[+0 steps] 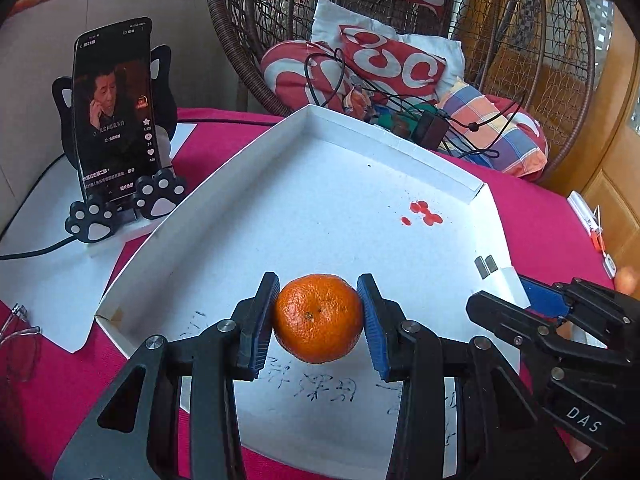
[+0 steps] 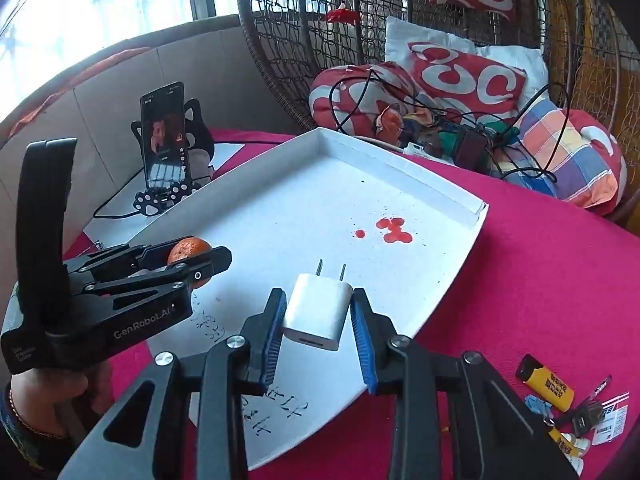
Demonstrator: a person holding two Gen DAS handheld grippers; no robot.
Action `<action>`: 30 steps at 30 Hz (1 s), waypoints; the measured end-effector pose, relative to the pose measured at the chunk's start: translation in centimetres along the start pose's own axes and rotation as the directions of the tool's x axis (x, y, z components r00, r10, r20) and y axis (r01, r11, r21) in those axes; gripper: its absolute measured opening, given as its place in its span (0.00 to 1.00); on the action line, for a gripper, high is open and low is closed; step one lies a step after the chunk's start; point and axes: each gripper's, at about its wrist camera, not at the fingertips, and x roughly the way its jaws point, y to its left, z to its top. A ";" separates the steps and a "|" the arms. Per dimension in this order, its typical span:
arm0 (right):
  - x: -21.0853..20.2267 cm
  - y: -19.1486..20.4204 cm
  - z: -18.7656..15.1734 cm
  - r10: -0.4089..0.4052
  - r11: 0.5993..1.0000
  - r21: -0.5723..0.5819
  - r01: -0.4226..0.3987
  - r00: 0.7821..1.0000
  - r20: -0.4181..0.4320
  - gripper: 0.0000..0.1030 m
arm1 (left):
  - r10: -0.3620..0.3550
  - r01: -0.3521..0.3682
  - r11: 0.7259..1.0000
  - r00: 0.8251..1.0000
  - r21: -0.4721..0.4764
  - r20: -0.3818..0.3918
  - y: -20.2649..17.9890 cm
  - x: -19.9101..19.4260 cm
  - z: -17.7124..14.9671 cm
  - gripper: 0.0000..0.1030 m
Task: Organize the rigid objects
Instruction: 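Carry tangerine and charger over the white tray and open both tools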
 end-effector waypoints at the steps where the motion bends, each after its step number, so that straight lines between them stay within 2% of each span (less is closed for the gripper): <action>1: 0.8 0.5 0.1 -0.008 1.000 0.005 0.008 1.000 -0.005 0.32 | 0.005 -0.005 1.000 1.000 0.004 -0.003 0.0 0.1 0.0 0.39; 3: 0.5 0.9 -0.1 -0.023 1.000 -0.005 0.023 1.000 -0.017 0.32 | 0.028 -0.028 0.999 1.000 0.018 -0.002 -0.1 0.5 0.2 0.39; 9: 0.3 0.8 -0.9 -0.067 0.997 -0.045 0.068 0.997 0.027 0.34 | 0.083 -0.083 0.996 0.997 0.019 -0.007 -0.1 1.3 0.2 0.42; 10: 0.2 1.7 -0.9 -0.084 0.995 -0.052 0.086 0.996 0.037 0.40 | 0.086 -0.086 0.996 0.996 0.013 0.007 0.0 1.1 0.2 0.51; 11: 0.0 1.8 -1.0 -0.102 0.991 -0.076 0.106 0.993 0.053 0.64 | 0.098 -0.098 0.995 0.995 -0.001 0.021 0.2 0.8 0.2 0.77; 12: -0.5 1.8 -1.1 -0.138 0.987 -0.077 0.144 0.987 0.083 0.79 | 0.119 -0.118 0.993 0.992 -0.014 0.038 0.4 0.5 0.3 0.86; 13: -1.0 1.7 -1.1 -0.145 0.985 -0.078 0.154 0.983 0.112 0.82 | 0.141 -0.140 0.990 0.988 -0.022 0.058 0.6 0.2 0.3 0.96; 14: -1.4 1.5 -1.1 -0.143 0.985 -0.075 0.153 0.981 0.130 0.84 | 0.156 -0.154 0.988 0.985 -0.028 0.070 0.8 0.0 0.4 1.00; 18: -2.4 1.0 -1.0 -0.133 0.990 -0.025 0.137 0.982 0.137 0.88 | 0.184 -0.180 0.982 0.978 -0.052 0.096 1.0 -1.0 0.4 1.00; 22: -2.8 1.3 -1.5 -0.145 0.988 -0.031 0.151 0.979 0.141 0.94 | 0.198 -0.193 0.980 0.974 -0.049 0.112 0.6 -1.6 0.2 1.00; 23: -3.0 1.4 -1.7 -0.147 0.987 -0.048 0.156 0.978 0.151 1.00 | 0.199 -0.194 0.980 0.974 -0.049 0.113 0.5 -1.8 0.1 1.00; 27: -3.8 1.5 -1.5 -0.157 0.985 -0.039 0.166 0.971 0.179 1.00 | 0.196 -0.191 0.980 0.973 -0.052 0.123 0.2 -2.5 -0.1 1.00; 30: -5.6 0.5 -1.9 -0.151 0.988 -0.007 0.157 0.958 0.242 1.00 | 0.171 -0.166 0.985 0.975 -0.047 0.141 -0.2 -3.4 -0.1 1.00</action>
